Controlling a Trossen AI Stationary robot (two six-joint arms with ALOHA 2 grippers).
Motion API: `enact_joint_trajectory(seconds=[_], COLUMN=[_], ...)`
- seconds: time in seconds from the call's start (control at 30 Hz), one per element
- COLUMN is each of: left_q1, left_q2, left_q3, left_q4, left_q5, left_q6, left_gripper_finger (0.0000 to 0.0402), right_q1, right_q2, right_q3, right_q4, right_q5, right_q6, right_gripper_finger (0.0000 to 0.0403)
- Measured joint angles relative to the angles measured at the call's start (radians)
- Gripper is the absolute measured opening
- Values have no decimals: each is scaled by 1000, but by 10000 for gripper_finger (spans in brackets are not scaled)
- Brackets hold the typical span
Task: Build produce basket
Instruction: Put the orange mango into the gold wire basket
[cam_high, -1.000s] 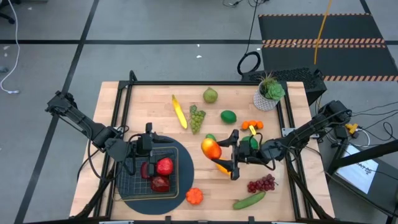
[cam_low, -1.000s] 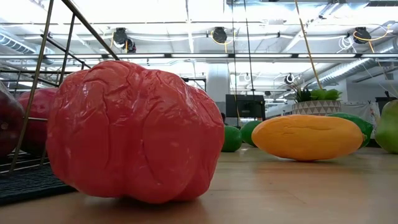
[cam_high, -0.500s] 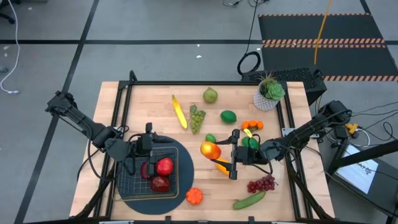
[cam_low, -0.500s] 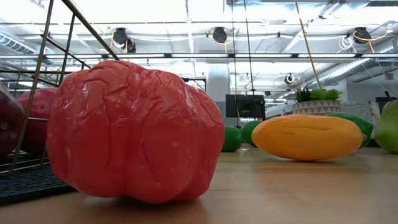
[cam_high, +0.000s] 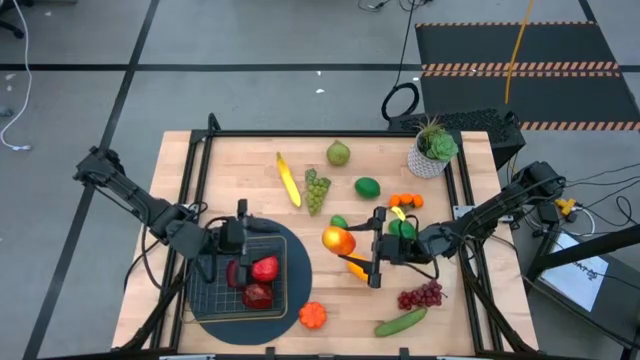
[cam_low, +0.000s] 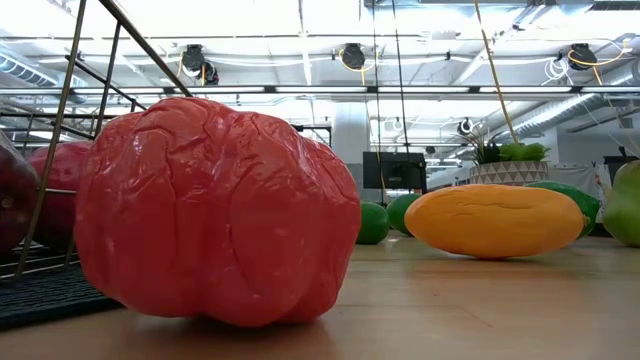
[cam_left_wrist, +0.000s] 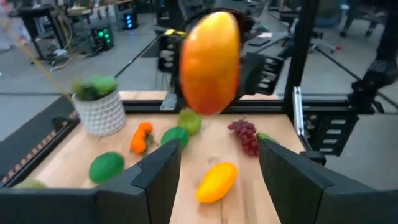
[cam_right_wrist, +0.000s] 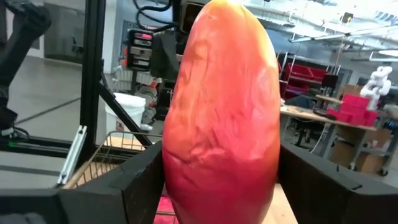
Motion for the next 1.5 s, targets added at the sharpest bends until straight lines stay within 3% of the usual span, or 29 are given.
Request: enact_joint_trajectory(seconds=[0.2,0.37,0.53,0.87,1.03,1.27,1.5], left_q1=[-3,25,61,98,135,187,204], left_q2=[110,192,257,390,392,392,398], left_q3=[0,0,0,0,0,0,0], left_q4=[182,362,470,774,803,795,806], left_q5=[66,55,54,131,246,323,326], left_q6=[165,240,283,395,341,259,245], left_gripper_finger=[241,321,393,375,374,374,350], right_q1=[0,0,0,0,0,-1,-4], right_q2=[0,0,0,0,0,0,0], right_q3=[0,0,0,0,0,0,0], right_q4=[0,6,9,6,2,0,0], right_q5=[-56,-134,-133,-134,-140,-134,-134], right_q6=[32,27,25,21,21,21,17], right_gripper_finger=[277,277,277,277,277,277,277])
